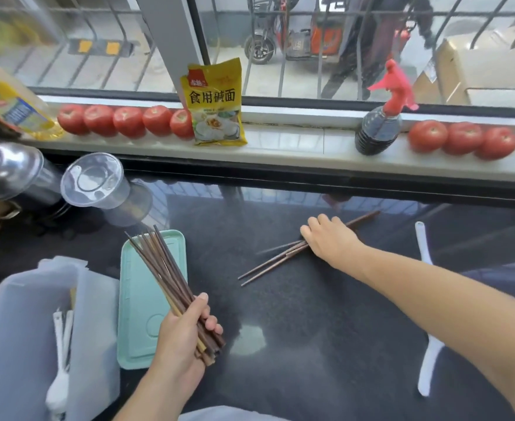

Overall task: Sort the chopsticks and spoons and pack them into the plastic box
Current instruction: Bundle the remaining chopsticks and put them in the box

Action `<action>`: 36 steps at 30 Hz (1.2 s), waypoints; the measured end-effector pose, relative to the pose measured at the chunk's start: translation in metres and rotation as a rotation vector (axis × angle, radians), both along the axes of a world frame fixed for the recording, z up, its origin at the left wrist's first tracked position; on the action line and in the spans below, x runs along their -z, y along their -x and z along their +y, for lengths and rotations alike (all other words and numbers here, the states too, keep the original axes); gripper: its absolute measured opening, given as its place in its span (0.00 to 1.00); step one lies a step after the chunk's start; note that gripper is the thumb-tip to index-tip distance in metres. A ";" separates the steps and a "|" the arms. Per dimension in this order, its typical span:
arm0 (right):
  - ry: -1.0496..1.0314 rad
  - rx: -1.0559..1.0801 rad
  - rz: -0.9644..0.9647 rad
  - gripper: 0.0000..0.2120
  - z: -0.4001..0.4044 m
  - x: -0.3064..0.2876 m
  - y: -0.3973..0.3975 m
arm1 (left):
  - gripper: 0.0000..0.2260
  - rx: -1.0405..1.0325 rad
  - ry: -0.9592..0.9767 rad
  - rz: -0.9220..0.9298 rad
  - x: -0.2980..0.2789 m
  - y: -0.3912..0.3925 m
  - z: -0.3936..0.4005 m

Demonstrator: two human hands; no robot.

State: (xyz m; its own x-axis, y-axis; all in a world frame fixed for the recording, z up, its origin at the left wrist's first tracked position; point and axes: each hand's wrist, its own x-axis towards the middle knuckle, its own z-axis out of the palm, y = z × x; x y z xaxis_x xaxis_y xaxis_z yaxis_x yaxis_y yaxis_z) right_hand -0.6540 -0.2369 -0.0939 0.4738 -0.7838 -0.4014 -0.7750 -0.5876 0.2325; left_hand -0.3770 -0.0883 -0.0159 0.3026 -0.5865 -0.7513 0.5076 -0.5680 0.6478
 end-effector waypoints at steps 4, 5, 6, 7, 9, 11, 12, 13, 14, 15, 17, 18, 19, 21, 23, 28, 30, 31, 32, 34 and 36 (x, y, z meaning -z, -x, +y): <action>-0.236 0.474 -0.338 0.03 -0.003 -0.009 -0.007 | 0.10 0.004 -0.021 0.047 -0.003 0.002 0.005; -0.312 0.684 -0.524 0.02 -0.003 -0.016 -0.014 | 0.10 0.002 -0.016 0.057 -0.005 0.001 0.005; -0.403 0.921 -0.765 0.02 -0.001 -0.027 -0.022 | 0.09 0.002 -0.009 0.063 -0.006 -0.001 0.006; -0.525 1.144 -1.067 0.03 0.005 -0.039 -0.030 | 0.09 0.004 0.000 0.069 -0.007 -0.004 0.006; -0.827 1.389 -1.666 0.09 0.033 -0.070 -0.042 | 0.09 0.012 0.017 0.092 -0.010 -0.008 0.006; -1.105 1.416 -2.009 0.12 0.079 -0.087 -0.056 | 0.09 0.031 0.031 0.119 -0.012 -0.010 0.008; -1.204 1.428 -2.065 0.12 0.106 -0.087 -0.064 | 0.09 0.046 0.034 0.127 -0.013 -0.009 0.009; -1.263 1.458 -2.066 0.13 0.138 -0.084 -0.074 | 0.09 0.066 0.034 0.132 -0.014 -0.006 0.011; -1.316 1.499 -2.022 0.13 0.170 -0.078 -0.083 | 0.09 0.086 0.034 0.139 -0.015 -0.003 0.014; -1.384 1.514 -1.955 0.12 0.200 -0.076 -0.091 | 0.09 0.104 0.032 0.150 -0.016 0.000 0.017; -1.521 1.445 -1.801 0.09 0.245 -0.075 -0.097 | 0.09 0.146 0.028 0.167 -0.018 0.005 0.022; -1.546 1.407 -1.762 0.09 0.255 -0.077 -0.096 | 0.09 0.175 0.029 0.174 -0.019 0.007 0.025; -1.552 1.398 -1.766 0.08 0.256 -0.078 -0.094 | 0.07 0.209 0.030 0.178 -0.021 0.009 0.027; -1.470 1.422 -1.803 0.09 0.243 -0.081 -0.092 | 0.03 0.301 0.037 0.152 -0.027 0.015 0.031; -1.336 1.347 -1.762 0.08 0.225 -0.094 -0.093 | 0.03 0.419 0.062 0.151 -0.034 0.021 0.034; -1.251 1.212 -1.565 0.12 0.223 -0.118 -0.100 | 0.11 0.506 0.149 0.187 -0.047 0.033 0.042; -1.227 1.218 -1.499 0.18 0.229 -0.119 -0.105 | 0.12 0.464 0.158 0.230 -0.048 0.035 0.048; -1.200 1.210 -1.456 0.21 0.232 -0.117 -0.108 | 0.11 0.453 0.144 0.249 -0.048 0.036 0.051; -1.162 1.192 -1.412 0.23 0.232 -0.115 -0.111 | 0.09 0.448 0.113 0.247 -0.048 0.038 0.053; -1.062 1.134 -1.331 0.27 0.232 -0.116 -0.116 | 0.04 0.424 0.053 0.193 -0.051 0.040 0.056; -0.969 1.135 -1.340 0.26 0.235 -0.119 -0.120 | 0.07 0.294 0.068 0.129 -0.054 0.039 0.048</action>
